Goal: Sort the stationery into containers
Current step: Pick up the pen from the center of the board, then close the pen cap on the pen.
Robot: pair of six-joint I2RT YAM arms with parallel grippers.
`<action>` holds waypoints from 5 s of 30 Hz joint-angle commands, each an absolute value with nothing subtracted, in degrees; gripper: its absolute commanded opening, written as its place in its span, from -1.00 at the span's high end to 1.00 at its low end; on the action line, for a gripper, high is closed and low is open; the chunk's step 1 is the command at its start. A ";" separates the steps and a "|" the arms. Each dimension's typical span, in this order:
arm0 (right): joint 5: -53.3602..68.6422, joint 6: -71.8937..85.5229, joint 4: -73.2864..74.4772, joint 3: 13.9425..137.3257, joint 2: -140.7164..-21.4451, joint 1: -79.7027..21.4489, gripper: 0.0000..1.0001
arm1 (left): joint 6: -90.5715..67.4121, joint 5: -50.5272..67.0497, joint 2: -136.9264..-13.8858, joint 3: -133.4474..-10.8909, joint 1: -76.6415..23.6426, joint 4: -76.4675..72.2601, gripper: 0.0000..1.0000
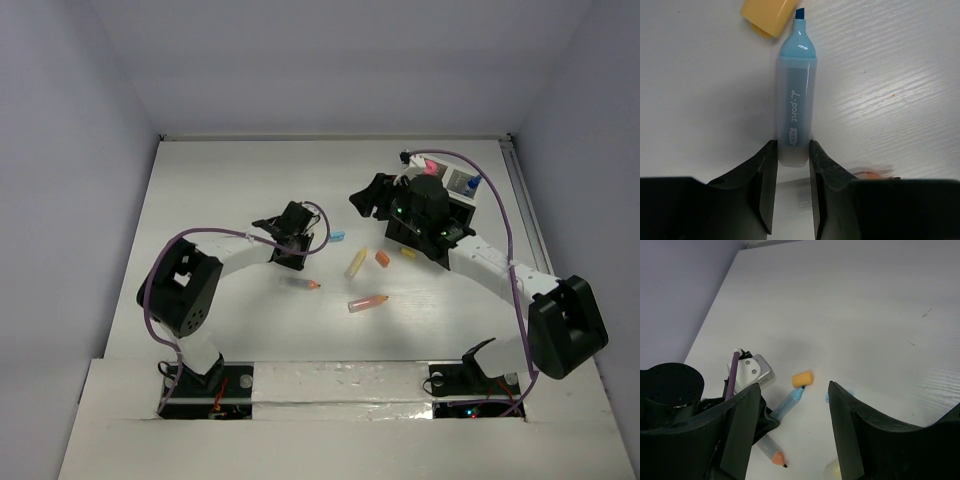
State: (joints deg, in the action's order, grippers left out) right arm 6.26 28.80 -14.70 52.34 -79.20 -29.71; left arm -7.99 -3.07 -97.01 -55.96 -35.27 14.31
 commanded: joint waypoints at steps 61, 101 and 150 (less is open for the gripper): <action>20.73 39.29 -26.45 57.57 -87.10 -37.01 1.00 | -11.77 15.89 -64.78 -49.75 -36.75 1.59 0.11; 52.29 61.26 -57.83 59.68 -94.57 -31.73 1.00 | -27.07 48.87 -58.71 -42.28 -23.99 -22.68 0.45; 9.23 40.95 -8.87 60.47 -103.52 -32.87 -0.64 | -14.68 17.58 -45.62 -47.37 -23.99 -0.53 1.00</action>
State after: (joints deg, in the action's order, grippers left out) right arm 10.94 37.26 -4.54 59.29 -101.41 -32.05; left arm -15.07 15.81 -46.98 -46.39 -23.92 1.26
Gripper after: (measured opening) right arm 0.819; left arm 0.174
